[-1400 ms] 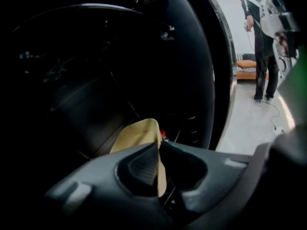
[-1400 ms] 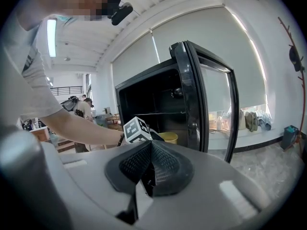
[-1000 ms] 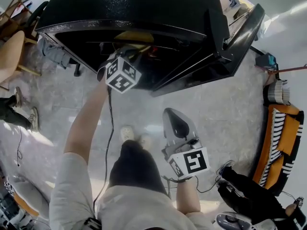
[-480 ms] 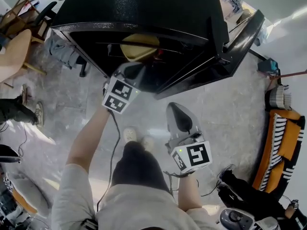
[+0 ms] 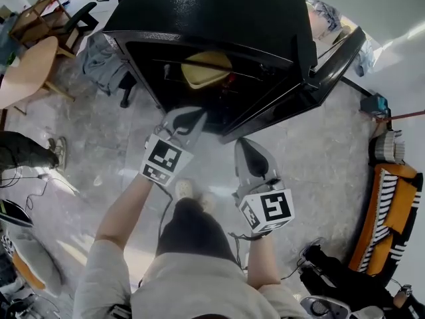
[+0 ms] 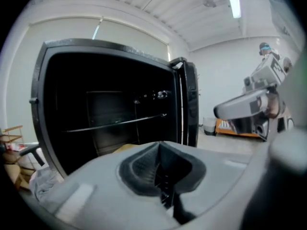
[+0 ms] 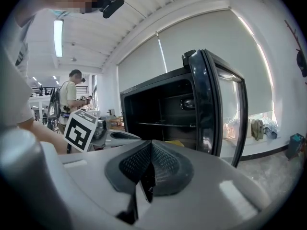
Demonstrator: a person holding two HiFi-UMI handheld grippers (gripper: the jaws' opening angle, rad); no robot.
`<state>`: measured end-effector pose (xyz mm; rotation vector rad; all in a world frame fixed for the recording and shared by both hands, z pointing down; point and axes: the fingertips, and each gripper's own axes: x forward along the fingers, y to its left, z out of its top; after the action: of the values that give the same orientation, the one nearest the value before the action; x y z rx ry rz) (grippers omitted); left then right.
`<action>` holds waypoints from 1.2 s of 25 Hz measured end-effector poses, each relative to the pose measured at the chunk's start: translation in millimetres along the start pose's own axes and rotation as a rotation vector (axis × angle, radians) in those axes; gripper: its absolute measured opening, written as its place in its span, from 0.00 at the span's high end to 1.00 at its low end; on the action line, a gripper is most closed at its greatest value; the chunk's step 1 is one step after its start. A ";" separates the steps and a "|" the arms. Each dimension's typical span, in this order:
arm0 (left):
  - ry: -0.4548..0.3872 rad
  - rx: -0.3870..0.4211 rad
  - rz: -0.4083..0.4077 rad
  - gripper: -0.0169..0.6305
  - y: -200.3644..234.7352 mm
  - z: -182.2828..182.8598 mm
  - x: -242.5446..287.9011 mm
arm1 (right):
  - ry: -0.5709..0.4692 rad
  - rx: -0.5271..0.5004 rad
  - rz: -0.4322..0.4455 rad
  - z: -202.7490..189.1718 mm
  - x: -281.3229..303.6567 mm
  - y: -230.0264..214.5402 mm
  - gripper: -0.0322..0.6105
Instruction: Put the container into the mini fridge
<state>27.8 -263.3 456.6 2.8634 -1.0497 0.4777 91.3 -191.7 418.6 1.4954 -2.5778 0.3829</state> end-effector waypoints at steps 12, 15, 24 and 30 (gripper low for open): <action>-0.111 -0.055 0.073 0.97 -21.6 46.7 -79.1 | -0.013 -0.026 0.032 26.4 -15.2 23.4 0.95; -0.132 -0.056 0.093 0.97 -25.2 58.5 -95.1 | -0.014 -0.025 0.038 32.7 -21.2 28.2 0.95; -0.180 -0.077 0.145 0.97 -36.3 87.8 -138.2 | -0.040 -0.057 0.075 55.5 -43.8 51.5 0.95; -0.209 -0.075 0.175 0.97 -49.0 102.5 -160.6 | -0.064 -0.082 0.101 70.4 -60.5 65.4 0.95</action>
<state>-29.2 -141.8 312.8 2.8158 -1.3270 0.1446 65.3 -130.4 326.6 1.3770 -2.6905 0.2407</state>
